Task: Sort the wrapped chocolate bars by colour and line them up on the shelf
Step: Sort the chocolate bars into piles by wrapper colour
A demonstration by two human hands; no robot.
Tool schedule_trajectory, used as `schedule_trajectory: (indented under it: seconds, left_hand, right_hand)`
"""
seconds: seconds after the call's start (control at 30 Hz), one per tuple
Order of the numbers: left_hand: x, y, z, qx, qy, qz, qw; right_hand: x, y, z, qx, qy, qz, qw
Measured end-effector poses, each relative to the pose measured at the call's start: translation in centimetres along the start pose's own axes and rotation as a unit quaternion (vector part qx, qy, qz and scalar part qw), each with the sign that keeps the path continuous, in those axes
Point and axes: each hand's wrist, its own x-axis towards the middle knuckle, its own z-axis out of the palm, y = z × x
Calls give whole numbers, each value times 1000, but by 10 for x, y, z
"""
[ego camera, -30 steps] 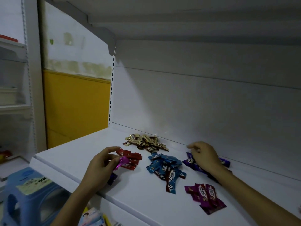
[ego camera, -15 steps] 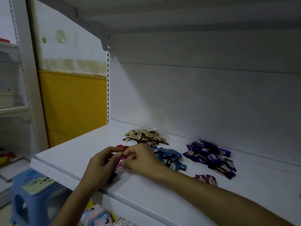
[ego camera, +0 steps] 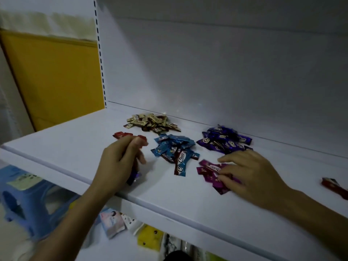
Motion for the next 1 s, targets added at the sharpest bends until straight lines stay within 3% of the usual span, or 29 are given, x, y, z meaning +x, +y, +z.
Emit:
schedule_trajectory:
  seconds: [0.07,0.13,0.2,0.23,0.27,0.33,0.43,0.6,0.73,0.8,0.87,0.93,1.0]
  left_hand:
    - [3,14,22,-83,5,-18,996]
    - [6,30,46,-146,14,-23,989]
    - [5,45,74,-164,14,3,986]
    - [3,52,89,-163,11,25,986]
    - [1,58,103,-158,7,47,986]
    - [1,69,125,-146,12,81,986]
    - [11,75,141,-166,24,58,984]
    - [4,51,141,40,-90,57,994]
    - [-5,44,144,152,-171,100,968]
    - [-8,44,148,217,-256,129,933]
    - [-9,44,149,255,-305,142,907]
    - [-9,44,149,246,-307,149,907]
    - [-7,46,148,219,-301,153,915]
  right_hand:
    - [1,-5,0,32,-10,33,999]
    - [8,-18,-4,166,1,103,981]
    - [10,-32,-5,393,-6,200,898]
    - [9,-39,-6,481,-9,227,847]
    - [7,-42,-5,525,-5,231,819]
    - [6,-44,-7,553,13,242,797]
    - [7,-28,-9,561,75,295,770]
    - [3,16,7,464,152,384,784]
    - [-11,64,16,266,196,414,848]
    - [-21,77,24,230,169,431,856]
    - [-25,83,36,188,76,448,871]
    - [-25,86,43,145,-17,460,876]
    - [-24,87,41,152,-14,478,865]
